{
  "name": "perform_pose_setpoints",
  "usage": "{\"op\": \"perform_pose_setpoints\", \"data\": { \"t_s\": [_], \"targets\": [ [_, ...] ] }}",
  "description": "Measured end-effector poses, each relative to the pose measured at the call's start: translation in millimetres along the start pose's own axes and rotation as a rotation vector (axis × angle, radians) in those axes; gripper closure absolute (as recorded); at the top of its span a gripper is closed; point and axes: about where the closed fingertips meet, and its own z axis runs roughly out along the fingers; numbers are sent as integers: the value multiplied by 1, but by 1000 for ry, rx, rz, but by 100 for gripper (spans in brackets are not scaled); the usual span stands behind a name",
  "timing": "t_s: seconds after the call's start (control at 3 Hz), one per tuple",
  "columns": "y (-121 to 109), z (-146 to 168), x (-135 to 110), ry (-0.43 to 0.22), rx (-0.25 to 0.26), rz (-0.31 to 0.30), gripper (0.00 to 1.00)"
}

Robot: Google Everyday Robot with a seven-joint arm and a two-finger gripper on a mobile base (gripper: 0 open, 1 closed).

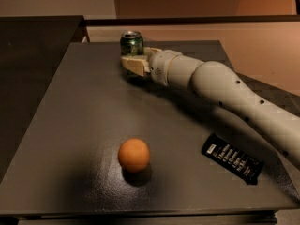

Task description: Place green can upright

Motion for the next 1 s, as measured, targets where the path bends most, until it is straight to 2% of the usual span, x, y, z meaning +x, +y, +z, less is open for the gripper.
{"op": "perform_pose_setpoints", "data": {
  "t_s": [0.67,1.0],
  "targets": [
    [1,5,-14,21,-16,14,38],
    [0,6,-13,21,-13,13,15]
  ]
}}
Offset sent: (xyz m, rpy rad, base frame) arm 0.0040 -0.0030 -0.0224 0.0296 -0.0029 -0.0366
